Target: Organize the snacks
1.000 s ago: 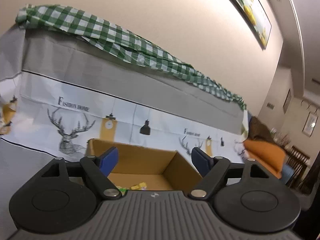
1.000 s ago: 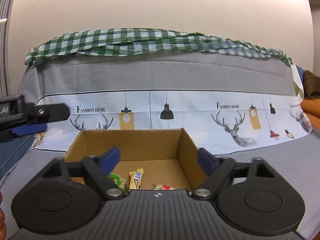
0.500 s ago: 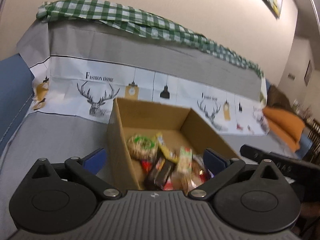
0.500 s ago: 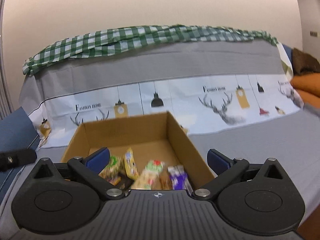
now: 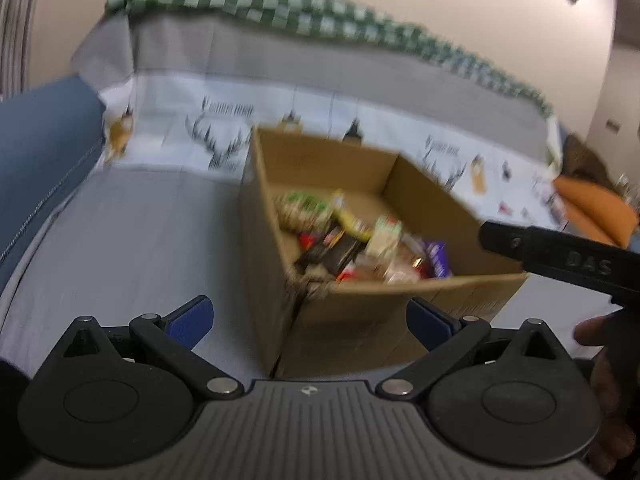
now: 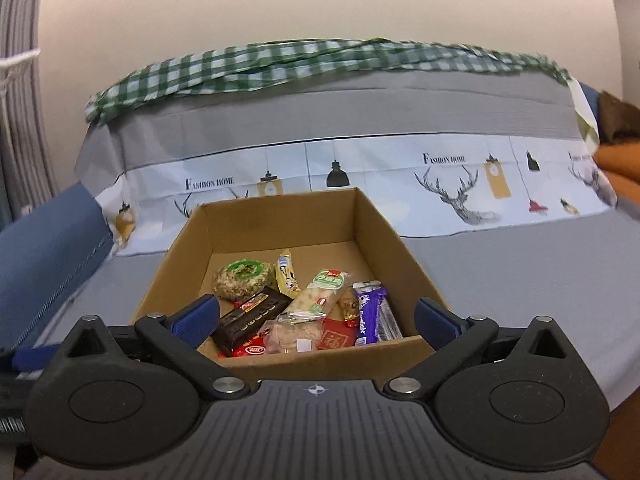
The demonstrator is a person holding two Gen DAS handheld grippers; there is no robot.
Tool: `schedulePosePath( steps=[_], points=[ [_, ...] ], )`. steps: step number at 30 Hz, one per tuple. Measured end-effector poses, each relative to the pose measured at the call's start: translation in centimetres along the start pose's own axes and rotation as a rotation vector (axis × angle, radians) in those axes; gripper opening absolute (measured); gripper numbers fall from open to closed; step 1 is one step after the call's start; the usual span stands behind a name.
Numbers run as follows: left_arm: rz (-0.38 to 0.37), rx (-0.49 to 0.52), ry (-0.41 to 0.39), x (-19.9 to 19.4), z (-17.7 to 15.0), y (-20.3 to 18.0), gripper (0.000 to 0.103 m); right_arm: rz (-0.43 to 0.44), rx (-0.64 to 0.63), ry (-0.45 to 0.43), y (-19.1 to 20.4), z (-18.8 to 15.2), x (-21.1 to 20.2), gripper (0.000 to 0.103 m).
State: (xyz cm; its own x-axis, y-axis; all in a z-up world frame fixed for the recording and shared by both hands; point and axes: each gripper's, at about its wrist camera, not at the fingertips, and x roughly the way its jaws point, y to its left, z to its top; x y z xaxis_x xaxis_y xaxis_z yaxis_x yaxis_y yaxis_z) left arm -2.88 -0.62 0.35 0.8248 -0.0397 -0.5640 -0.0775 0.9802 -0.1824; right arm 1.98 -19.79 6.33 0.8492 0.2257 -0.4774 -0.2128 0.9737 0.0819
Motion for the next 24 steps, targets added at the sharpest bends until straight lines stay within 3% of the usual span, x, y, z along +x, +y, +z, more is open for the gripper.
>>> schedulePosePath(
  steps=[5,9,24],
  points=[
    [0.005,0.018,-0.020,0.4,0.6,0.7,0.103,-0.004,-0.032,0.018,0.6,-0.1,0.8,0.102],
    [-0.036,-0.010,-0.029,0.4,1.0,1.1,0.103,-0.013,-0.049,0.026,1.0,-0.2,1.1,0.102],
    [-0.080,0.066,-0.091,-0.1,0.8,0.2,0.103,-0.029,-0.082,0.023,1.5,-0.4,1.1,0.102]
  ],
)
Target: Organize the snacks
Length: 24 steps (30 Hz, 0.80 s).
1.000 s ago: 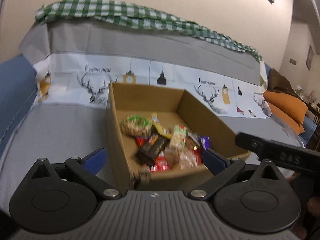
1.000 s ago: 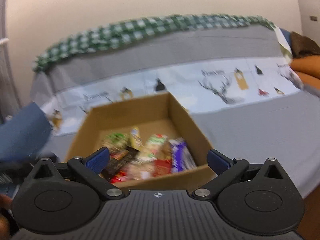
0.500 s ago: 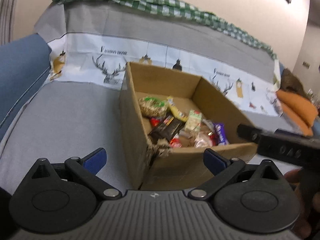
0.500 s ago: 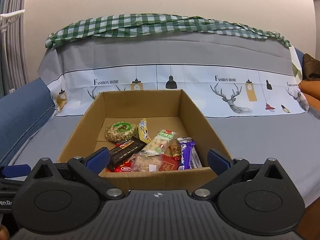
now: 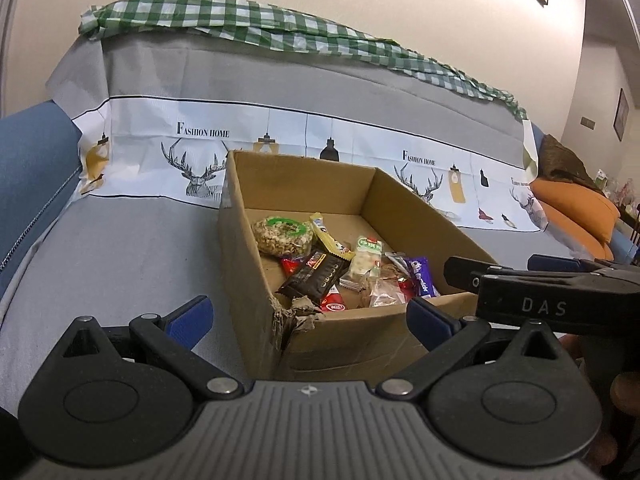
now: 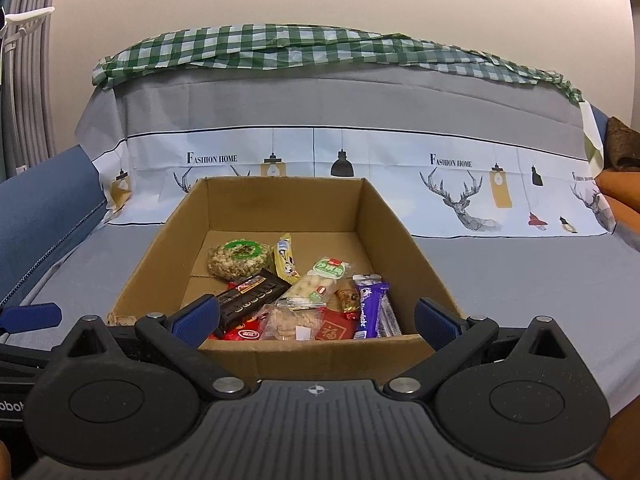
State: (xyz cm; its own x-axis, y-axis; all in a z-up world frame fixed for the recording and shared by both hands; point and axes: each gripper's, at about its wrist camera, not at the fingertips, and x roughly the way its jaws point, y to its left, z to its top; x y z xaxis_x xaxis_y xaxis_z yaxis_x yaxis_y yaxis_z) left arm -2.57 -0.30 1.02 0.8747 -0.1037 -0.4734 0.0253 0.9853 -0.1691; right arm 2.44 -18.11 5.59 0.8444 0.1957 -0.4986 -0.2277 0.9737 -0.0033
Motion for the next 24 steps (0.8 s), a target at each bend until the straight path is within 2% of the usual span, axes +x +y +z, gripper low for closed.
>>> schedulePosePath(
  steps=[24],
  points=[
    [-0.008,0.012,-0.017,-0.45,-0.03,0.18,0.103,-0.018,-0.033,-0.008,0.78,-0.14,-0.19,0.102]
  ],
)
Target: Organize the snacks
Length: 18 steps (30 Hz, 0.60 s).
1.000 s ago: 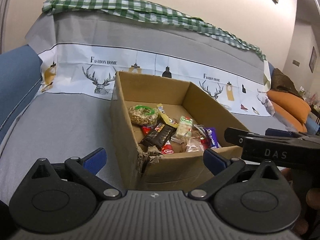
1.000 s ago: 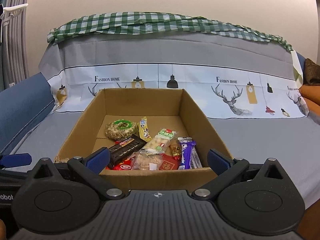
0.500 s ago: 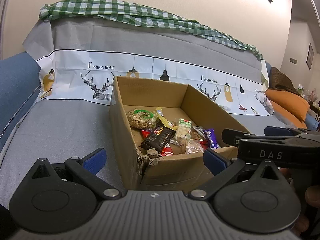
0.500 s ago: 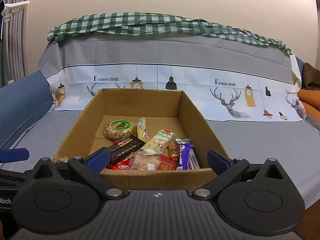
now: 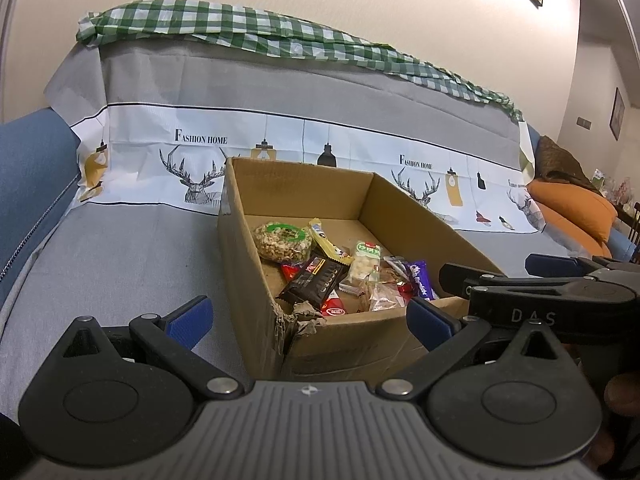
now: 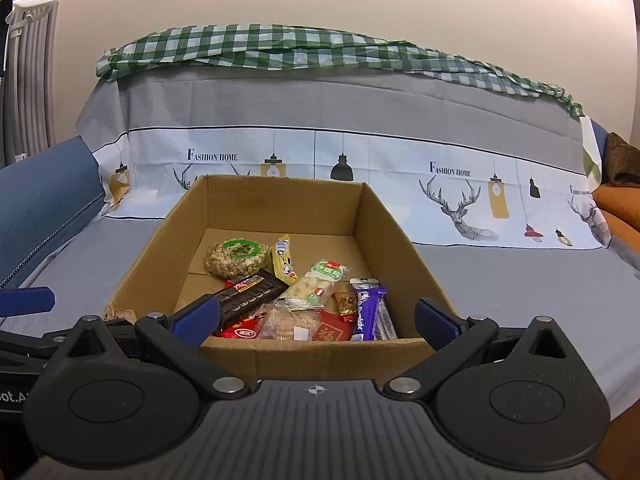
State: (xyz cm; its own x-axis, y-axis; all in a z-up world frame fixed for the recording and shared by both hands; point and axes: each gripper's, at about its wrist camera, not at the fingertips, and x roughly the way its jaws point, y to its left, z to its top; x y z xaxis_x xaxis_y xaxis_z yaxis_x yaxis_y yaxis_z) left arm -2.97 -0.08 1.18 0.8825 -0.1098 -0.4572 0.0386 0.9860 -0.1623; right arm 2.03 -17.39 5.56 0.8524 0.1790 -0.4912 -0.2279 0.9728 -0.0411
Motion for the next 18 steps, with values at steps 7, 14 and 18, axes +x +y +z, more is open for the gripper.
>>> schedulePosePath(
  steps=[7,14,18],
  points=[
    [-0.002,0.003,-0.004,-0.13,0.07,-0.04,0.103,-0.001,-0.004,-0.001,-0.01,0.00,-0.03,0.102],
    [-0.001,0.003,-0.004,-0.12,0.06,-0.04,0.103,-0.001,-0.007,-0.001,-0.02,0.01,-0.07,0.102],
    [-0.003,0.003,-0.005,-0.16,0.09,0.00,0.103,-0.002,-0.010,-0.001,-0.01,-0.01,-0.09,0.102]
  ],
)
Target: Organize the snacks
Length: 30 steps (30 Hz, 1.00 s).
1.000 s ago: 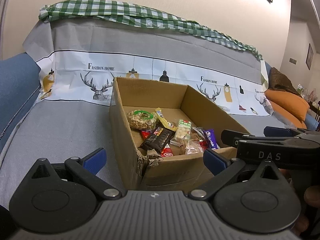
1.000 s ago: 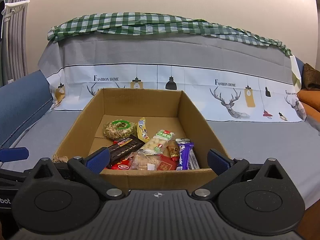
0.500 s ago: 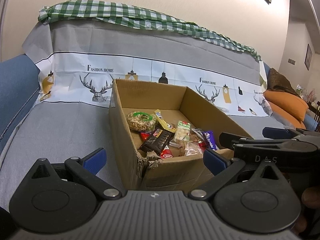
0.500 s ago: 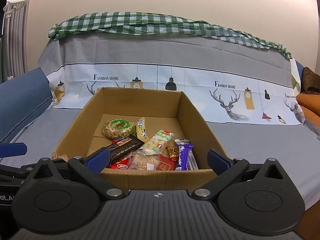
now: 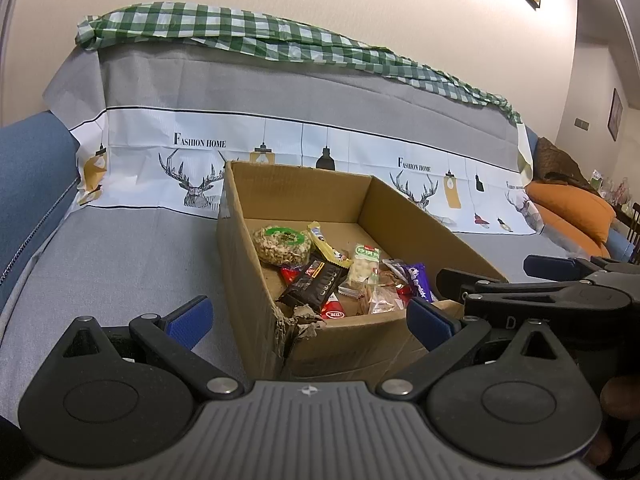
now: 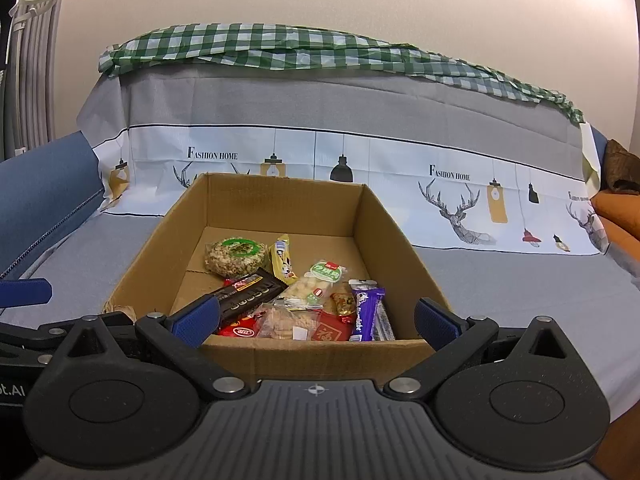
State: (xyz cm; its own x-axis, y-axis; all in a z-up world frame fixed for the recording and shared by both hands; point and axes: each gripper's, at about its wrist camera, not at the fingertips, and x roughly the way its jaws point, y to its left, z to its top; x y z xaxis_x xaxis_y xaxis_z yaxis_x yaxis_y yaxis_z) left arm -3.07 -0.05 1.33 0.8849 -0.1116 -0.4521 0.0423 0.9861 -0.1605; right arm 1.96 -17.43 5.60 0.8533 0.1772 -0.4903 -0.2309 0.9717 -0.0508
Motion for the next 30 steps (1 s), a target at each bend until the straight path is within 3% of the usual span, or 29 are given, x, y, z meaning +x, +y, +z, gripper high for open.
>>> schedulePosePath(
  steps=[30],
  points=[
    [-0.013,0.010,-0.013,-0.4,0.3,0.4,0.103,-0.006,-0.032,-0.002,-1.1,0.1,0.1,0.102]
  ],
)
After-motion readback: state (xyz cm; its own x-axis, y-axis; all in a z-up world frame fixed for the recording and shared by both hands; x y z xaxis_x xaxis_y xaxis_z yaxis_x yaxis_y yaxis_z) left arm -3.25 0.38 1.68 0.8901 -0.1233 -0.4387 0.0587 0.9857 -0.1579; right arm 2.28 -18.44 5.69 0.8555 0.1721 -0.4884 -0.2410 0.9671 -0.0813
